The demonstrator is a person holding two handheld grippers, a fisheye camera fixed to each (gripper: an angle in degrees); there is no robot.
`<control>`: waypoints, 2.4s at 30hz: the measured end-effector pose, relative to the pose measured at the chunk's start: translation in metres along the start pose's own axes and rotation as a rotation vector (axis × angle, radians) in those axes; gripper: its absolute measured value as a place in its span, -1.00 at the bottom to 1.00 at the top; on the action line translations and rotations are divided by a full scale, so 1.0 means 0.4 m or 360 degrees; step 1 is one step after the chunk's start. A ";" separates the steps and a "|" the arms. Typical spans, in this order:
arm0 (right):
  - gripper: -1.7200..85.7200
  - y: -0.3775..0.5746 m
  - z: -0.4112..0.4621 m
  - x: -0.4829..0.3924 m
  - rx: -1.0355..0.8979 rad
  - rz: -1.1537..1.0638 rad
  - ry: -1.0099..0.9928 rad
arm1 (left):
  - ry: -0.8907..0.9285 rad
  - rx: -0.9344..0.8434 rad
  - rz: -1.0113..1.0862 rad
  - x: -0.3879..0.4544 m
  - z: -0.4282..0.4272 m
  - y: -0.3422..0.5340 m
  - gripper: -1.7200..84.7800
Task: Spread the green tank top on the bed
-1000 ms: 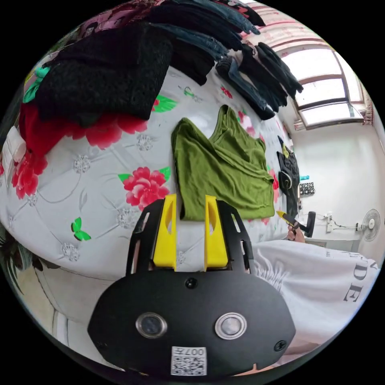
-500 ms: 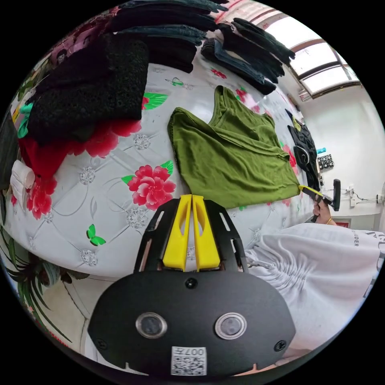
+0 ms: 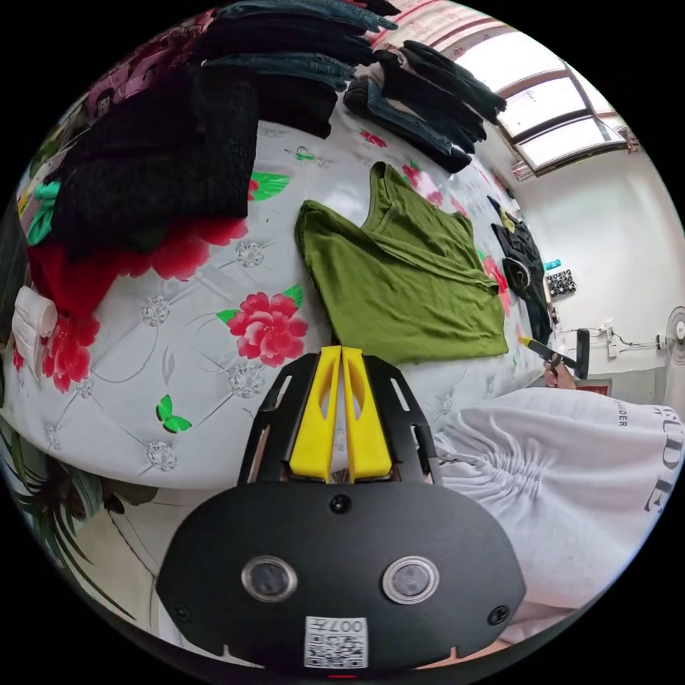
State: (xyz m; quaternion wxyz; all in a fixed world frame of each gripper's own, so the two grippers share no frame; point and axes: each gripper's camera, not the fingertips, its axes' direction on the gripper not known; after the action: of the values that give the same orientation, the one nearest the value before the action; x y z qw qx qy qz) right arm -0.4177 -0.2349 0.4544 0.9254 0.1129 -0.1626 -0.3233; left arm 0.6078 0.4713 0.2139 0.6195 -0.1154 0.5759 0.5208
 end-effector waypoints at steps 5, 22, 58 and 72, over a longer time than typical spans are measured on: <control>-0.91 0.045 0.000 -0.006 0.0013 0.0026 -0.0020 | -0.0017 -0.0065 -0.0033 -0.006 0.021 0.036 -0.98; -0.96 0.114 -0.234 -0.047 0.0084 -0.0072 -0.0123 | 0.0018 0.0009 0.0004 0.005 -0.064 0.081 -0.98; -0.96 0.173 -1.299 -0.143 0.1153 -0.0684 -0.0583 | 0.0663 0.0910 0.0542 0.063 -0.685 -0.074 -0.98; -0.97 0.501 -0.747 0.220 0.0532 0.0244 -0.0816 | 0.0784 0.0381 -0.0171 -0.174 -0.325 0.182 -0.98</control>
State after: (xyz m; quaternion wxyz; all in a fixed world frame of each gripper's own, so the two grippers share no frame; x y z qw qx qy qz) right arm -0.1284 -0.1062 0.2619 0.8446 0.1655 -0.4495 -0.2392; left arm 0.4883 0.3706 0.2648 0.4968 -0.1948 0.7597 0.3717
